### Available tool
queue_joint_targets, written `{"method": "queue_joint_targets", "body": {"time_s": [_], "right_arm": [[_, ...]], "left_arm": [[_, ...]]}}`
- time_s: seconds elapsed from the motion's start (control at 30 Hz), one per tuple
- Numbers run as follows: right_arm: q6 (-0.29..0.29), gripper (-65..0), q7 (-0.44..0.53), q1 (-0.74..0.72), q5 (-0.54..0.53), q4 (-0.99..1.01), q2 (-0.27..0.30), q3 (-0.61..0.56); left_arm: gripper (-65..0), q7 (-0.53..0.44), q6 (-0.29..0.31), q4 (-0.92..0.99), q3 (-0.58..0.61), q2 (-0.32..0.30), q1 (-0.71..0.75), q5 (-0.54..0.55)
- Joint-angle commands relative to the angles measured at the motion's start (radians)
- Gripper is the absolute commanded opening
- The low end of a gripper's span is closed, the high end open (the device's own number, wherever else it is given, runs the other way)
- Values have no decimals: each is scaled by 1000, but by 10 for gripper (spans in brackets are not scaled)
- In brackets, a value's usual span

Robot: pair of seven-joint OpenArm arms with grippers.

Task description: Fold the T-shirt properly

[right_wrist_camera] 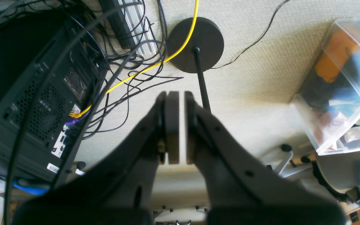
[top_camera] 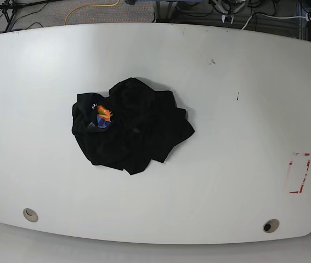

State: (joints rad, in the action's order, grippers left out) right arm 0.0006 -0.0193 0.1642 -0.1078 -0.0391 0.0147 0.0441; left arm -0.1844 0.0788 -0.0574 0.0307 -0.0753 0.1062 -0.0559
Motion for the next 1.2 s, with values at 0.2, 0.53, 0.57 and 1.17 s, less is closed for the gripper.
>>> {"method": "queue_joint_targets", "body": {"time_s": [0.2,0.53,0.57,1.17], "right_arm": [[-6,-627,-6,8,0,-2,5,0],[-4,-627,-4,17,-1,0,4,0],[-4,-626,-4,16,-1,0,4,0],[-5,-628,14,37,-3,-10,4,1]], "left_arm": [[-301,-7,2,-4,-3,-3,11,-4],[-303,-5,0,-9,-1,-1,20,-4],[-303,-5,0,-9,-1,-2,21,-4],[-302,-3,5,-48,-6,-5,47,-10]]}}
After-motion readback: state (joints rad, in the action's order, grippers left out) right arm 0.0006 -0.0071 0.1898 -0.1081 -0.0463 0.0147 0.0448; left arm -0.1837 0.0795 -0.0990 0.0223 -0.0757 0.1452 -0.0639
